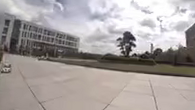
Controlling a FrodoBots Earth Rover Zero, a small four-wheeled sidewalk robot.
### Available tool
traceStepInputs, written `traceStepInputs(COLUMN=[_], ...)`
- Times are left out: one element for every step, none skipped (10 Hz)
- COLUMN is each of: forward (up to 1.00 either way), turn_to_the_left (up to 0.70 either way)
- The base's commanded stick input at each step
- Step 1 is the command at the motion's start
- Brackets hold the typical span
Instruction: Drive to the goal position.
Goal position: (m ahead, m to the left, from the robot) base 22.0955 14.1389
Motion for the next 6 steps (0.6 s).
traceStepInputs(forward=[0.70, 0.70, 0.70, 0.70, 0.70, 0.70], turn_to_the_left=[0.35, 0.35, 0.35, 0.35, 0.35, 0.35])
